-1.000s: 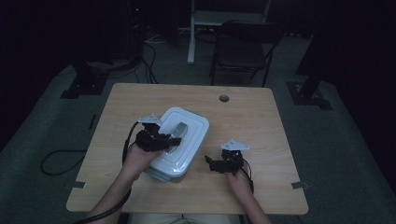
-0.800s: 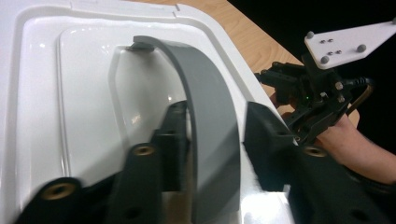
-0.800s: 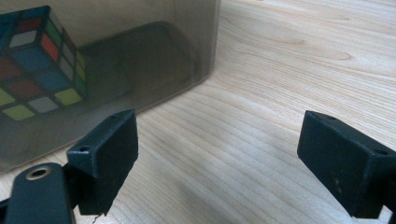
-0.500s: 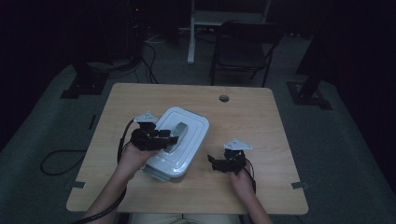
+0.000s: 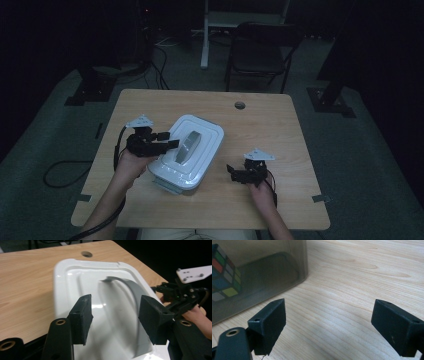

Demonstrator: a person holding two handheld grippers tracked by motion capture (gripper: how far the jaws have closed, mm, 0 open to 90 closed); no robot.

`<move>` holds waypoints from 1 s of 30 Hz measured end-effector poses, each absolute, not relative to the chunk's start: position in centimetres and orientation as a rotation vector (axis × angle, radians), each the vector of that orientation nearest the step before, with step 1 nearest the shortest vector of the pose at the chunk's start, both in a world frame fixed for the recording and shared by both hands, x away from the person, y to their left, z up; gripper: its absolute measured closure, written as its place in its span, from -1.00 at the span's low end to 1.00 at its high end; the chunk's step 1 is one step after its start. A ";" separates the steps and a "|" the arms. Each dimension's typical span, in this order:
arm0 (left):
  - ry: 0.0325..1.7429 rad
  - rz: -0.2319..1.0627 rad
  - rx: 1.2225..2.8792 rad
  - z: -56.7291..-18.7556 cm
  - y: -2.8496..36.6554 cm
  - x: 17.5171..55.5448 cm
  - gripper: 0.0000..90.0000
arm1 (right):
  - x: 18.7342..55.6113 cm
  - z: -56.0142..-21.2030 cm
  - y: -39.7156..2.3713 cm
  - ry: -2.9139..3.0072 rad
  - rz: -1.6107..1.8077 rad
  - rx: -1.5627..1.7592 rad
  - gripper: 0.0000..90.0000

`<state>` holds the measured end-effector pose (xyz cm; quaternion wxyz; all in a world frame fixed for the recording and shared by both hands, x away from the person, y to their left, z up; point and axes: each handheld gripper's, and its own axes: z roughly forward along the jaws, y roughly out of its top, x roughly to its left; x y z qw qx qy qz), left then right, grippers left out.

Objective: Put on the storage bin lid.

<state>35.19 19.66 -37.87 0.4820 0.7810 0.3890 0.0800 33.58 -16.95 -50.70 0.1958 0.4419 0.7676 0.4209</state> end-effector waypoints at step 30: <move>1.124 0.453 1.780 -43.9 26.3 37.7 -0.79 | 33.7 -51.4 -16.6 2.167 1.174 1.246 -0.73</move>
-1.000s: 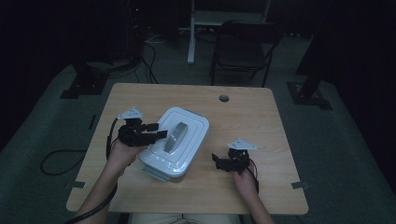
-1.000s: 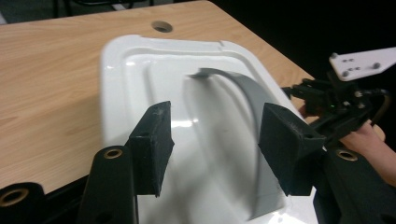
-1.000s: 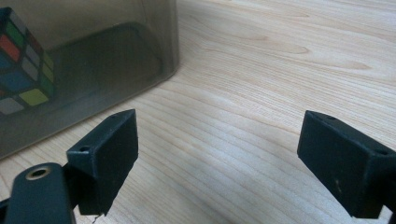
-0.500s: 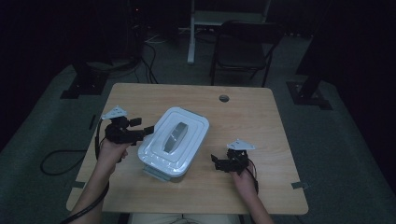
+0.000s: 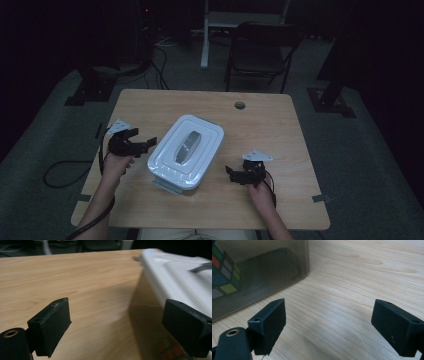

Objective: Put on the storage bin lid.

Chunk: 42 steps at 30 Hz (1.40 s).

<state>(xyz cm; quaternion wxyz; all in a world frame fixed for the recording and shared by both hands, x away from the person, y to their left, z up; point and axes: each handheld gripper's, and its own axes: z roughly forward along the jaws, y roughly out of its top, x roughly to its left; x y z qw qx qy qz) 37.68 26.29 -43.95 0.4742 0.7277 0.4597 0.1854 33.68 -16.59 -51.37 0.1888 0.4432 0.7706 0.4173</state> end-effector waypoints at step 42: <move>1.140 0.412 1.909 -50.5 21.6 37.5 -0.99 | 36.4 -50.7 -14.1 2.070 1.171 1.312 -0.72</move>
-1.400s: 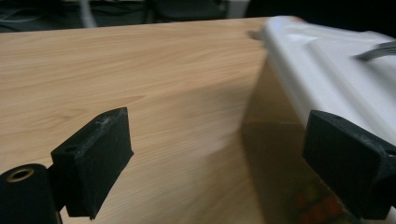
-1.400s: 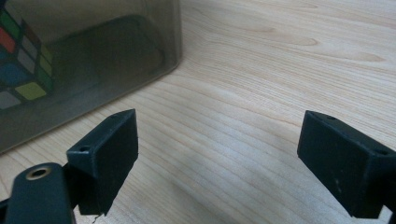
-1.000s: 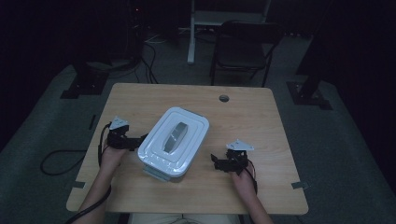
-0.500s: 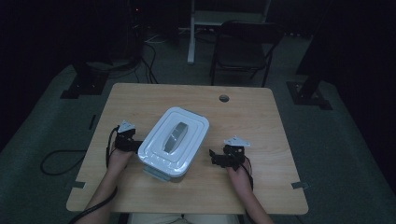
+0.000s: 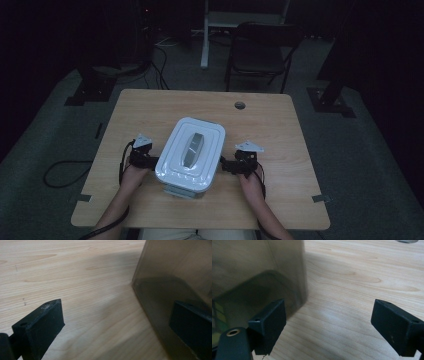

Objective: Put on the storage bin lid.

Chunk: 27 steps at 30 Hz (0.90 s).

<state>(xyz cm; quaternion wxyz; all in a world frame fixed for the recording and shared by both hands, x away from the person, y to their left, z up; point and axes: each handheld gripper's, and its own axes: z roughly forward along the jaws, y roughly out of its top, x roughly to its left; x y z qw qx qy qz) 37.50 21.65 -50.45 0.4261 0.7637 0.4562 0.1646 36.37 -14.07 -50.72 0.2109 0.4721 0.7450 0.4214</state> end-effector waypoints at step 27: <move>1.009 0.300 1.998 -50.4 14.8 36.7 -0.99 | 36.0 -50.3 -20.1 2.045 1.165 1.349 -0.67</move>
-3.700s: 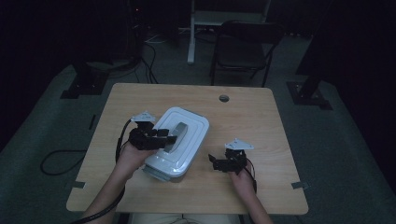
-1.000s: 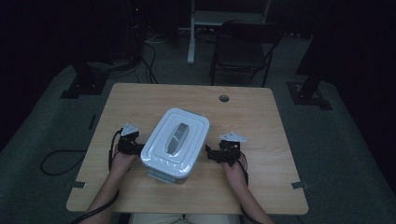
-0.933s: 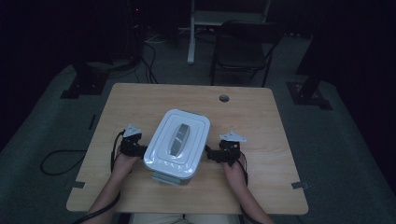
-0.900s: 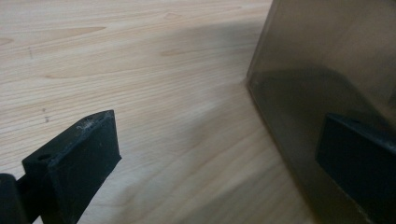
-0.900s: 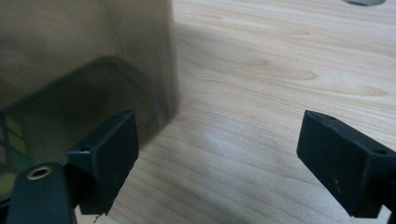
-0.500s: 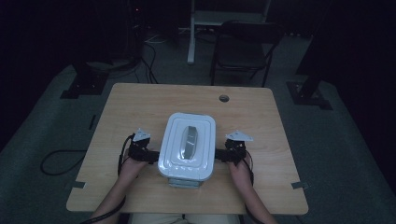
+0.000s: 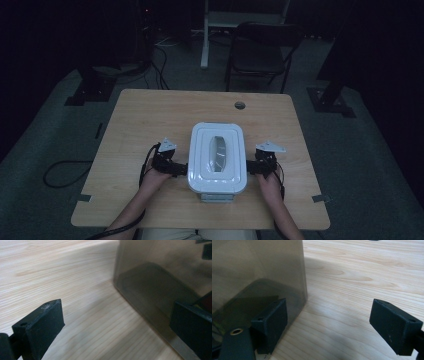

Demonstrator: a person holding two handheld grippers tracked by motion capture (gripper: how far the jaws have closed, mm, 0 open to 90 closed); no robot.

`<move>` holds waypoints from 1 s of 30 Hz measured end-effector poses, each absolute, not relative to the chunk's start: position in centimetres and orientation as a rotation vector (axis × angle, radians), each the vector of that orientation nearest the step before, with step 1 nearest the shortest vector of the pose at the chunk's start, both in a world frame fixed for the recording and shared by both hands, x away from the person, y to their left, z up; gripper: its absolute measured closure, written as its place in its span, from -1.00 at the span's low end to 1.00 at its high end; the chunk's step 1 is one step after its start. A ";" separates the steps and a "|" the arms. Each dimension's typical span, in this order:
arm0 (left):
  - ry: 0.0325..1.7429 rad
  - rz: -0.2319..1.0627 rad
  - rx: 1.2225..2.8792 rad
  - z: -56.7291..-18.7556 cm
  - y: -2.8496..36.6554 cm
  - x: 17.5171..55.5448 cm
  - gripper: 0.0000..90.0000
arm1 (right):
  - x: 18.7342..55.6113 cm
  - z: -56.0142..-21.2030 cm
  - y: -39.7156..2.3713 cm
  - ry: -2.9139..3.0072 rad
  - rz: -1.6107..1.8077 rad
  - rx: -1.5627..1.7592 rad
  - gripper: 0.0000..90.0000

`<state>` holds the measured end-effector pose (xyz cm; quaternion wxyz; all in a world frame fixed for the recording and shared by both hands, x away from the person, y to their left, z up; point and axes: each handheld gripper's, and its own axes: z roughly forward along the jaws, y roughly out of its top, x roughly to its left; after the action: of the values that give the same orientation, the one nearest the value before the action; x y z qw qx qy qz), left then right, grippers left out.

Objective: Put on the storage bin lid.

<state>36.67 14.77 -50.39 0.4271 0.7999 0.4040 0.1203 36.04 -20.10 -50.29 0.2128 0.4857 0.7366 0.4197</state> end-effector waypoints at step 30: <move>0.976 0.325 1.995 -50.2 15.9 37.1 -0.99 | 35.2 -50.6 -23.5 1.999 1.152 1.412 -0.70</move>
<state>37.08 15.94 -50.21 0.4338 0.8009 0.3917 0.1305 35.20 -23.47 -50.61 0.2167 0.5095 0.7216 0.4157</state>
